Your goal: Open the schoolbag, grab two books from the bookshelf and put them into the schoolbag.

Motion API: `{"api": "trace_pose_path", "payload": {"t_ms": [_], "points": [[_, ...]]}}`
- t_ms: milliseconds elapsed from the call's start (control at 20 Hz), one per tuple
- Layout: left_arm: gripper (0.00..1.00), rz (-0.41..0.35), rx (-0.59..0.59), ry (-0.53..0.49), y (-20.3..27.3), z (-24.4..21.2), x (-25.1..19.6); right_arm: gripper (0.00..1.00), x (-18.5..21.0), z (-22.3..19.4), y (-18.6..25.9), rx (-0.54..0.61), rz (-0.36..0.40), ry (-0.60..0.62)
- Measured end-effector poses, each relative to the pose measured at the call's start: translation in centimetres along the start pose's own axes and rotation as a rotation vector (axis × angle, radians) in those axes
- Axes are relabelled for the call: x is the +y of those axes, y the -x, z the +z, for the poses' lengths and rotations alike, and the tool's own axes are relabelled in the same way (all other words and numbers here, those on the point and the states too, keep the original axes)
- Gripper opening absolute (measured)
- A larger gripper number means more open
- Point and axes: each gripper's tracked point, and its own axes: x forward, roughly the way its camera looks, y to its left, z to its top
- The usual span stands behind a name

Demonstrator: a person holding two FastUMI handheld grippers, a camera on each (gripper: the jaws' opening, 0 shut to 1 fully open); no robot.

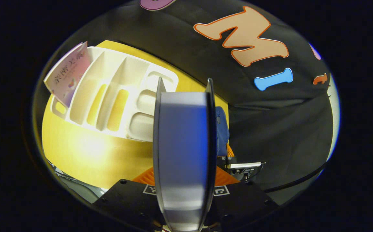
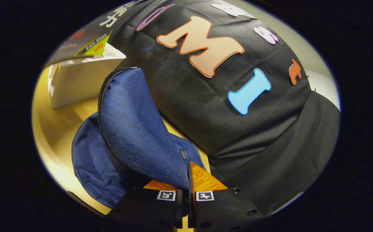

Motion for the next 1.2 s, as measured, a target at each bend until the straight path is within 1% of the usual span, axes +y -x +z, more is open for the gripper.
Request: {"api": "trace_pose_path", "payload": {"t_ms": [50, 150, 300, 350, 400, 450, 600, 650, 900, 1100, 1200], "points": [[0.40, -0.022, -0.010, 0.007, -1.4, -0.1, -0.4, 0.07, -0.1, -0.1, -0.1, 0.000, 0.004, -0.008], [0.40, -0.050, -0.023, 0.013, -4.2, -0.4, -0.7, 0.09, -0.2, -0.1, -0.2, 0.002, 0.008, -0.025], [0.40, -0.054, -0.032, 0.008, -7.8, -1.1, -0.1, 0.07, -0.5, -0.1, -0.2, 0.003, 0.011, -0.059], [0.40, -0.054, -0.038, 0.005, -9.1, -1.2, 0.0, 0.10, -0.6, -0.1, -0.3, 0.004, 0.012, -0.067], [0.40, -0.061, -0.042, 0.004, -10.1, -1.2, -0.1, 0.09, -0.6, -0.1, -0.3, 0.005, 0.014, -0.076], [0.40, -0.071, -0.047, 0.006, -11.0, -1.3, -0.5, 0.10, -0.6, -0.2, -0.4, 0.005, 0.017, -0.084], [0.40, -0.099, -0.068, 0.008, -13.7, -1.5, -1.2, 0.07, -0.8, -0.1, -0.4, -0.001, 0.022, -0.113], [0.40, -0.113, -0.080, 0.003, -14.4, -1.6, -1.5, 0.09, -1.0, -0.1, -0.4, -0.004, 0.023, -0.127], [0.40, -0.187, -0.152, -0.016, -18.8, -1.0, -2.9, 0.09, -1.6, 0.4, -0.1, -0.026, 0.034, -0.214], [0.39, -0.288, -0.154, -0.011, -22.8, -1.4, -4.5, 0.09, -1.3, 0.9, 0.0, -0.045, 0.048, -0.223], [0.40, -0.310, -0.151, -0.021, -24.8, -1.5, -4.9, 0.09, -1.2, 1.0, 0.1, -0.052, 0.046, -0.230]]}}
